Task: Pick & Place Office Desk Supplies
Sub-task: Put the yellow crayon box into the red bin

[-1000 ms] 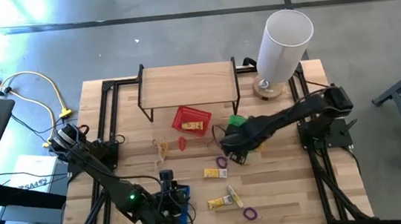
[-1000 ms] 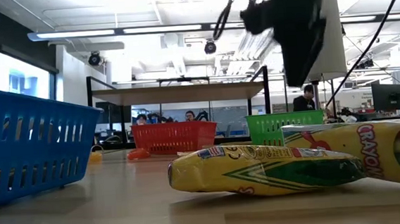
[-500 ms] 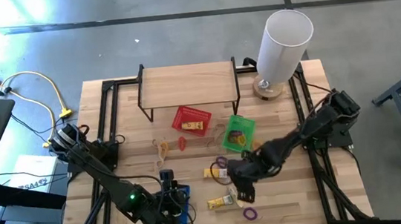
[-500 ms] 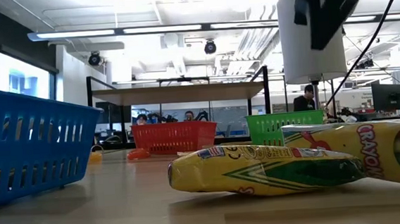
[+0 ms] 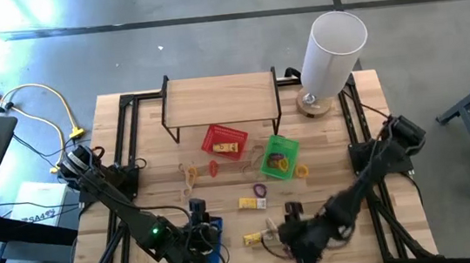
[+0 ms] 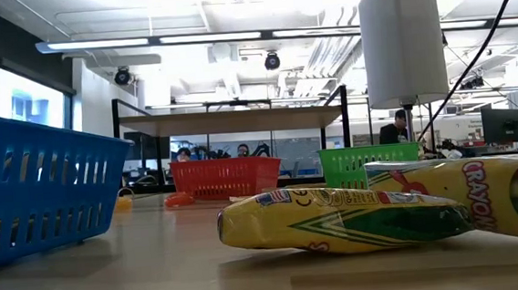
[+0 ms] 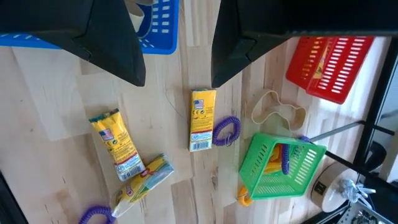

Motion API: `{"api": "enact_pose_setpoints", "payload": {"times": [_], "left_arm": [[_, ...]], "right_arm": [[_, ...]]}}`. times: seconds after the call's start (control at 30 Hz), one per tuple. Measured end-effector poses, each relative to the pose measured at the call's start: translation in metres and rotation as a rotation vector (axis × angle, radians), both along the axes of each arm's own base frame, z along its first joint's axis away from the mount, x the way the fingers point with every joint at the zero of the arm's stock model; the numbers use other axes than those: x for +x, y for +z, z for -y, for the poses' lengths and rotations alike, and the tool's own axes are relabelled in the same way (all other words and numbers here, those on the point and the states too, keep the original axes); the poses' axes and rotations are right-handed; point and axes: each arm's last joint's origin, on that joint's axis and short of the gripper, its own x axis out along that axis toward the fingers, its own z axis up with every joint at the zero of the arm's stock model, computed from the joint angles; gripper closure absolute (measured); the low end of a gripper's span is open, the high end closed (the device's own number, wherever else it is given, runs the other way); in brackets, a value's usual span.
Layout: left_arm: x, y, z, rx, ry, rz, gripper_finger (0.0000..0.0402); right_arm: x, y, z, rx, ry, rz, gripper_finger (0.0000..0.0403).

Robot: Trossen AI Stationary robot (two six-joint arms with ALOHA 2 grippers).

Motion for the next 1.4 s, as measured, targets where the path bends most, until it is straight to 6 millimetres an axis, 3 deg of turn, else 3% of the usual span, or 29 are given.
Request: {"api": "enact_pose_setpoints", "payload": {"times": [0.23, 0.43, 0.67, 0.87, 1.2, 1.4], "left_arm": [[0.0, 0.0, 0.0, -0.003, -0.015, -0.015, 0.0228], [0.0, -0.001, 0.001, -0.025, -0.033, -0.035, 0.0228], [-0.001, -0.002, 0.003, -0.07, -0.073, -0.08, 0.0228], [-0.001, -0.002, 0.003, -0.077, -0.079, -0.086, 0.0228], [0.0, -0.002, 0.002, -0.081, -0.074, -0.078, 0.0228], [0.002, -0.001, 0.002, -0.087, -0.068, -0.067, 0.0228]], "right_arm": [[-0.003, -0.047, -0.027, -0.132, -0.119, 0.044, 0.0179], [0.003, -0.072, -0.031, -0.225, -0.177, 0.098, 0.0179], [0.003, -0.075, -0.029, -0.206, -0.264, 0.105, 0.0181], [-0.003, -0.078, -0.024, -0.18, -0.362, 0.046, 0.0211], [-0.001, -0.077, -0.029, -0.061, -0.358, -0.003, 0.0244], [0.004, -0.096, -0.027, -0.085, -0.363, -0.055, 0.0244]]}}
